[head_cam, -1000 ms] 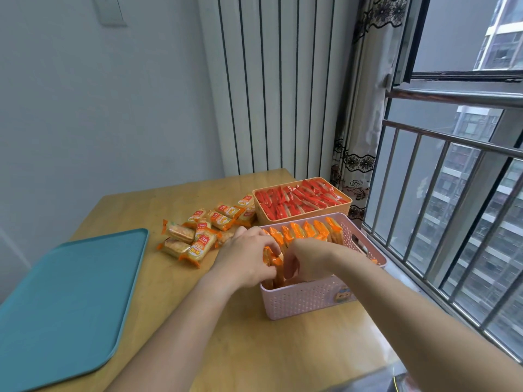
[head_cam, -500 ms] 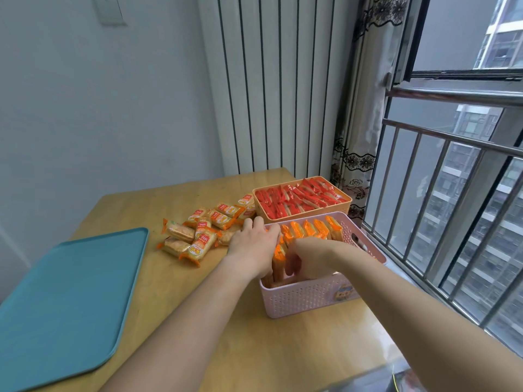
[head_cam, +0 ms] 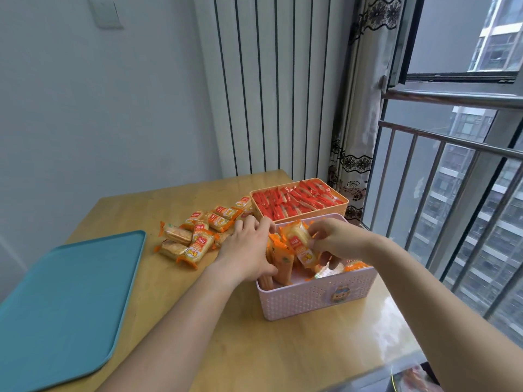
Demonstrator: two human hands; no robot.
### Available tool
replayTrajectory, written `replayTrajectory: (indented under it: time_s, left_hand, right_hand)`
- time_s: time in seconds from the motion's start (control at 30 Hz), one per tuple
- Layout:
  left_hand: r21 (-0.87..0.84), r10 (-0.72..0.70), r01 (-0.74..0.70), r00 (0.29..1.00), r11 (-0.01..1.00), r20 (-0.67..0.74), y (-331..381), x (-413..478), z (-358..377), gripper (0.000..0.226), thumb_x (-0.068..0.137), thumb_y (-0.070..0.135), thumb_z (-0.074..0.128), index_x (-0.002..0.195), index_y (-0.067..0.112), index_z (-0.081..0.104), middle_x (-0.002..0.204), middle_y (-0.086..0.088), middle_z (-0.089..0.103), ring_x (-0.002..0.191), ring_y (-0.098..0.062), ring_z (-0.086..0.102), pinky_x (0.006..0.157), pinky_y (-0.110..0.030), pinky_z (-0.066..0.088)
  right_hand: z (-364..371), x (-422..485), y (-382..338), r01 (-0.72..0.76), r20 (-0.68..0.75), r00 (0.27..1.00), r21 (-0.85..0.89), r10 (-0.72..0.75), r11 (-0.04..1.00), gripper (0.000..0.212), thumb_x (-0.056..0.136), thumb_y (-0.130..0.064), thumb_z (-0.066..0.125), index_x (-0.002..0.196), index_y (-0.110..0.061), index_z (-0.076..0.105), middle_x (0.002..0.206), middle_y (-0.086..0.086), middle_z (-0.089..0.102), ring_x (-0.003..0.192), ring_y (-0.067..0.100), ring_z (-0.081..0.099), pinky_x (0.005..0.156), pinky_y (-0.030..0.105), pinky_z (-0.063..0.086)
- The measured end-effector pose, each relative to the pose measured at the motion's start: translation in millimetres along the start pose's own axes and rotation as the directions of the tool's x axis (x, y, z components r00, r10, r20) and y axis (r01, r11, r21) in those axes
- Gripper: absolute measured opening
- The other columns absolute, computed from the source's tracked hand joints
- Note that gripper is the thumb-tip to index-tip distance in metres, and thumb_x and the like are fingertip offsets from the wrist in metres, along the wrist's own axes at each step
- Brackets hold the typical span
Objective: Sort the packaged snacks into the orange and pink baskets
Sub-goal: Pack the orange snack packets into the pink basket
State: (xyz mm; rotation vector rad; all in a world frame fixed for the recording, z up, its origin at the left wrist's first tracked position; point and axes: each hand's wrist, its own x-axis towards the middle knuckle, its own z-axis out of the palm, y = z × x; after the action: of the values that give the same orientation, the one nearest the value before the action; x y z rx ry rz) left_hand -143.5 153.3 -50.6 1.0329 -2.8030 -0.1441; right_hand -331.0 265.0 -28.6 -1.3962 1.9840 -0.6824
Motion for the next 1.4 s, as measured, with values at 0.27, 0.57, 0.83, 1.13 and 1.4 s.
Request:
replayTrajectory:
  time_s: [0.27,0.57,0.83,1.13,1.4]
  left_hand:
    - [-0.162,0.011,-0.018,0.999,0.987,-0.044,2,5,8,0.062,0.077,0.049,0.075,0.134,0.039,0.054,0.118,0.009,0.043,0.117,-0.019,0.038,0.091,-0.036,0.044]
    - [-0.037,0.028,-0.033,0.994,0.999,-0.108,6,3,13,0.027,0.082,0.041,0.069,0.102,0.025,0.061,0.105,0.008,0.046,0.108,-0.021,0.046,0.081,-0.033,0.039]
    - [-0.163,0.044,-0.056,0.996,0.985,-0.076,-1,-3,5,0.057,0.073,0.022,0.074,0.119,0.037,0.044,0.111,0.015,0.055,0.103,-0.016,0.046,0.081,-0.034,0.046]
    - [-0.133,0.159,-0.174,0.981,0.976,-0.115,3,-6,11,0.045,0.082,0.038,0.074,0.121,0.043,0.052,0.106,0.015,0.05,0.103,-0.016,0.043,0.088,-0.032,0.043]
    - [0.029,0.107,-0.104,0.982,0.994,-0.154,15,0,14,0.032,0.084,0.048,0.071,0.112,0.04,0.057,0.114,0.008,0.052,0.11,-0.019,0.045,0.09,-0.033,0.039]
  right_hand:
    - [19,6,1,-0.02,-0.043,0.999,0.253,0.032,0.967,0.015,0.103,-0.006,0.053,0.113,0.001,0.06,0.085,0.019,0.068,0.063,0.025,0.067,0.059,0.039,0.061]
    - [33,5,-6,0.106,-0.163,0.981,-0.014,-0.107,0.994,0.029,0.092,-0.037,0.073,0.108,-0.016,0.06,0.095,0.007,0.071,0.076,0.022,0.07,0.061,0.027,0.054]
    - [31,8,1,0.098,-0.139,0.981,-0.243,-0.135,0.965,0.027,0.086,-0.014,0.076,0.11,-0.006,0.064,0.103,0.009,0.069,0.087,0.027,0.066,0.079,0.043,0.056]
    - [46,18,-2,0.116,-0.199,0.969,-0.171,-0.149,0.979,0.04,0.083,0.003,0.057,0.118,-0.014,0.066,0.105,0.006,0.075,0.095,0.026,0.071,0.076,0.038,0.06]
    - [3,2,17,0.062,-0.476,0.876,-0.054,-0.08,0.997,0.016,0.09,-0.005,0.063,0.092,-0.018,0.071,0.079,0.0,0.074,0.067,0.018,0.073,0.066,0.038,0.063]
